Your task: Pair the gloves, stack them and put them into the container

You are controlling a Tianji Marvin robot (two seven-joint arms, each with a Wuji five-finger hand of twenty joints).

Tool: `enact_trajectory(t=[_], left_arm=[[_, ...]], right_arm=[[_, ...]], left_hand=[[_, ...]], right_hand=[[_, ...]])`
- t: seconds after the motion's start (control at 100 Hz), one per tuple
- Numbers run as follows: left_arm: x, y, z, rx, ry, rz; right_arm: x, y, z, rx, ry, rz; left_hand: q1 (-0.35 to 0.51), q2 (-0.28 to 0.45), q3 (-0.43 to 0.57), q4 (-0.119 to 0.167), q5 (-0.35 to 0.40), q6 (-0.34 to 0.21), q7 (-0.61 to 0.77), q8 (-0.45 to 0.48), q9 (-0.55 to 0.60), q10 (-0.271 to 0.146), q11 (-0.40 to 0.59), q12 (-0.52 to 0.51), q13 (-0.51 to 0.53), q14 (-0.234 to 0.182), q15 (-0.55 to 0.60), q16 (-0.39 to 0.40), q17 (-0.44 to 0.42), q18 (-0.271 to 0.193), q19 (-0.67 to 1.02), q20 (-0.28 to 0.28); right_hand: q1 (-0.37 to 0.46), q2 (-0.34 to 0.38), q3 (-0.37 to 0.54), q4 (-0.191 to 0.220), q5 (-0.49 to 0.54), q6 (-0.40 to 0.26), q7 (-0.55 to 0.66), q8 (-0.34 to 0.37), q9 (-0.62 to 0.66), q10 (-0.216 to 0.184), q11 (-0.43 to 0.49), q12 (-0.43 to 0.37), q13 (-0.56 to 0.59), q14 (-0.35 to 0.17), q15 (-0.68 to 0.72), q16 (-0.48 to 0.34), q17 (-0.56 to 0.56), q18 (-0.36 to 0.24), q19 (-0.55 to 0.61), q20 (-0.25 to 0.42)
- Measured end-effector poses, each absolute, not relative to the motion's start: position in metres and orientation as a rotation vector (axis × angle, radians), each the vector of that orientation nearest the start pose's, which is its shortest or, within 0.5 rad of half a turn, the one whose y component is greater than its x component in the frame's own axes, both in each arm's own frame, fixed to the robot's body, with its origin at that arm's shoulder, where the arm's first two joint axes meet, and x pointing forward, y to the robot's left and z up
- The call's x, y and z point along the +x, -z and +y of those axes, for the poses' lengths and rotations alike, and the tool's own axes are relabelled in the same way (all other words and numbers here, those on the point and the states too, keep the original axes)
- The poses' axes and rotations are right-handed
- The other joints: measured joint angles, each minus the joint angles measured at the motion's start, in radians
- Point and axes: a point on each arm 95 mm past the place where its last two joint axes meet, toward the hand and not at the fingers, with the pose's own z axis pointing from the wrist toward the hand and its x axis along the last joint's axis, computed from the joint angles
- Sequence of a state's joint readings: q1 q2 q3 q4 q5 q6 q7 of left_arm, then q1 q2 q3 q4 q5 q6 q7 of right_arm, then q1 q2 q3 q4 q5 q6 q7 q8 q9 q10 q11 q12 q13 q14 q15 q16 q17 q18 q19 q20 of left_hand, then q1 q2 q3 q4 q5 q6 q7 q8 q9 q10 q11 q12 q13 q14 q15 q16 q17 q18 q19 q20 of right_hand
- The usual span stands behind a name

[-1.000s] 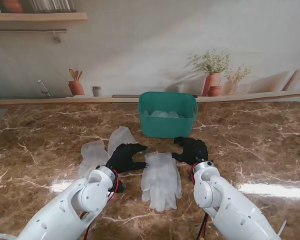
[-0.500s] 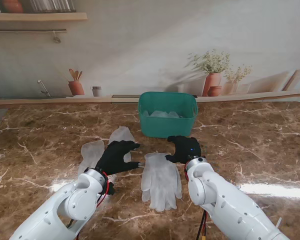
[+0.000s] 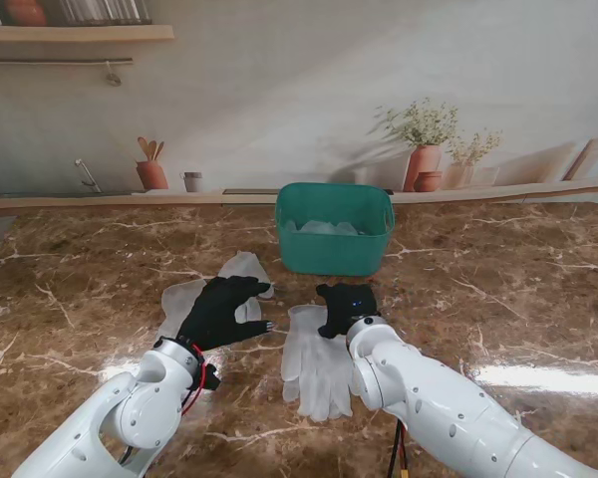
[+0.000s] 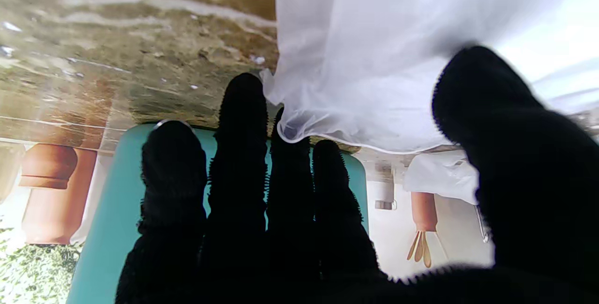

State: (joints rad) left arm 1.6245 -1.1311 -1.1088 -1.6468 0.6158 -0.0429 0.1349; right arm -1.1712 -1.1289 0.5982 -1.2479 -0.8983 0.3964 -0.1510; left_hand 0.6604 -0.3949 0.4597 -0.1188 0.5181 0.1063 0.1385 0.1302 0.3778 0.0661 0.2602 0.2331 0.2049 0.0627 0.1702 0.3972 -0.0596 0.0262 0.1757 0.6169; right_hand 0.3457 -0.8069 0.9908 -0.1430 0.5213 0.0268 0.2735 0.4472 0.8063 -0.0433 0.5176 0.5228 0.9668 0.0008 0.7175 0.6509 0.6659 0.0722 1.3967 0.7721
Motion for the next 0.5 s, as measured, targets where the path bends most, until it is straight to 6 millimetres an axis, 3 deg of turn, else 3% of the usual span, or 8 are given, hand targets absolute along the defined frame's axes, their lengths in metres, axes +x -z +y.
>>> enact_trajectory(t=[0.11, 0.19, 0.23, 0.27, 0.33, 0.4, 0.46, 0.5], left_arm=[[0.3662, 0.3357, -0.0508, -1.530, 1.865, 1.296], [0.3660, 0.3356, -0.0495, -1.527, 1.865, 1.289], [0.3660, 0.3355, -0.0490, -1.526, 1.864, 1.286], [0.3659, 0.3351, -0.0484, -1.524, 1.864, 1.284], [0.3658, 0.3342, -0.0471, -1.518, 1.865, 1.280], [0.3655, 0.3334, -0.0459, -1.513, 1.866, 1.276], [0.3651, 0.3328, -0.0449, -1.511, 1.865, 1.271], [0.3648, 0.3325, -0.0442, -1.510, 1.865, 1.269]], right_arm=[[0.4332, 0.3913, 0.0844, 1.118, -1.196, 1.611], [0.4319, 0.3925, 0.0865, 1.119, -1.203, 1.603], [0.4320, 0.3924, 0.0875, 1.118, -1.214, 1.589], [0.4321, 0.3923, 0.0887, 1.115, -1.229, 1.571], [0.4313, 0.3933, 0.0901, 1.108, -1.249, 1.546], [0.4300, 0.3940, 0.0910, 1.116, -1.260, 1.537], [0.4290, 0.3940, 0.0907, 1.133, -1.274, 1.532], [0.4280, 0.3939, 0.0898, 1.147, -1.290, 1.532]], left_hand=[[0.000, -0.001, -0.011, 0.000, 0.000, 0.000, 0.000, 0.005, 0.000, -0.007, -0.001, 0.000, 0.000, -0.001, 0.000, -0.001, 0.000, 0.000, 0.000, -0.011], [0.000, -0.001, -0.011, 0.000, 0.000, -0.001, 0.000, 0.005, 0.000, -0.008, -0.001, 0.000, 0.000, -0.001, 0.000, -0.004, 0.000, 0.000, 0.000, -0.012], [0.000, -0.001, -0.020, 0.000, 0.000, -0.001, 0.002, 0.005, 0.000, -0.009, -0.001, 0.000, 0.000, -0.001, 0.000, -0.007, 0.000, 0.000, 0.000, -0.012], [0.000, -0.001, -0.032, 0.000, 0.001, -0.002, 0.010, 0.011, 0.000, -0.009, -0.001, 0.000, 0.000, -0.001, 0.000, -0.008, 0.000, 0.000, 0.000, -0.012], [0.000, -0.001, -0.032, 0.000, 0.001, -0.004, 0.010, 0.011, 0.000, -0.009, -0.002, 0.000, 0.000, -0.002, 0.000, -0.009, 0.000, 0.000, -0.001, -0.022], [0.000, -0.001, -0.037, 0.000, 0.001, -0.006, 0.010, 0.011, 0.000, -0.009, -0.002, 0.000, 0.000, -0.002, -0.001, -0.009, 0.000, 0.000, -0.001, -0.023], [0.000, -0.001, -0.043, 0.003, 0.001, -0.011, 0.011, 0.011, 0.000, -0.011, -0.002, 0.000, 0.000, -0.013, -0.001, -0.009, 0.000, 0.000, -0.001, -0.024], [0.000, -0.001, -0.043, 0.003, 0.001, -0.012, 0.011, 0.011, 0.000, -0.011, -0.004, 0.000, 0.000, -0.013, -0.001, -0.009, 0.000, 0.000, -0.001, -0.024]], right_hand=[[-0.009, -0.025, 0.111, 0.005, 0.077, -0.013, 0.049, -0.025, 0.179, -0.120, 0.342, 0.303, 0.034, -0.058, 0.241, 0.146, -0.018, 0.017, -0.001, 0.025], [-0.001, -0.069, 0.137, 0.006, 0.138, -0.035, 0.099, -0.040, 0.262, -0.142, 0.437, 0.482, 0.033, -0.070, 0.332, 0.195, -0.050, 0.042, -0.016, 0.025], [0.019, -0.105, 0.134, 0.002, 0.169, -0.051, 0.128, 0.007, 0.287, -0.147, 0.457, 0.541, 0.029, -0.070, 0.343, 0.214, -0.077, 0.049, -0.043, 0.025], [0.051, -0.149, 0.120, -0.050, 0.223, -0.138, 0.262, 0.156, 0.289, -0.149, 0.460, 0.586, -0.013, -0.070, 0.343, 0.228, -0.120, 0.049, -0.077, 0.025], [0.077, -0.159, 0.144, -0.123, 0.330, -0.293, 0.450, 0.293, 0.260, -0.151, 0.452, 0.603, -0.103, -0.071, 0.317, 0.229, -0.180, 0.047, -0.119, 0.025], [0.106, -0.155, 0.149, -0.155, 0.368, -0.360, 0.530, 0.361, 0.182, -0.151, 0.376, 0.594, -0.209, -0.071, 0.239, 0.229, -0.228, 0.032, -0.158, 0.025], [0.143, -0.140, 0.134, -0.163, 0.418, -0.380, 0.598, 0.367, 0.028, -0.109, 0.146, 0.409, -0.323, -0.068, 0.075, 0.135, -0.265, 0.017, -0.189, 0.038], [0.158, -0.134, 0.120, -0.162, 0.418, -0.384, 0.600, 0.369, 0.009, -0.090, 0.071, 0.322, -0.326, -0.061, 0.017, 0.089, -0.266, 0.014, -0.194, 0.038]])
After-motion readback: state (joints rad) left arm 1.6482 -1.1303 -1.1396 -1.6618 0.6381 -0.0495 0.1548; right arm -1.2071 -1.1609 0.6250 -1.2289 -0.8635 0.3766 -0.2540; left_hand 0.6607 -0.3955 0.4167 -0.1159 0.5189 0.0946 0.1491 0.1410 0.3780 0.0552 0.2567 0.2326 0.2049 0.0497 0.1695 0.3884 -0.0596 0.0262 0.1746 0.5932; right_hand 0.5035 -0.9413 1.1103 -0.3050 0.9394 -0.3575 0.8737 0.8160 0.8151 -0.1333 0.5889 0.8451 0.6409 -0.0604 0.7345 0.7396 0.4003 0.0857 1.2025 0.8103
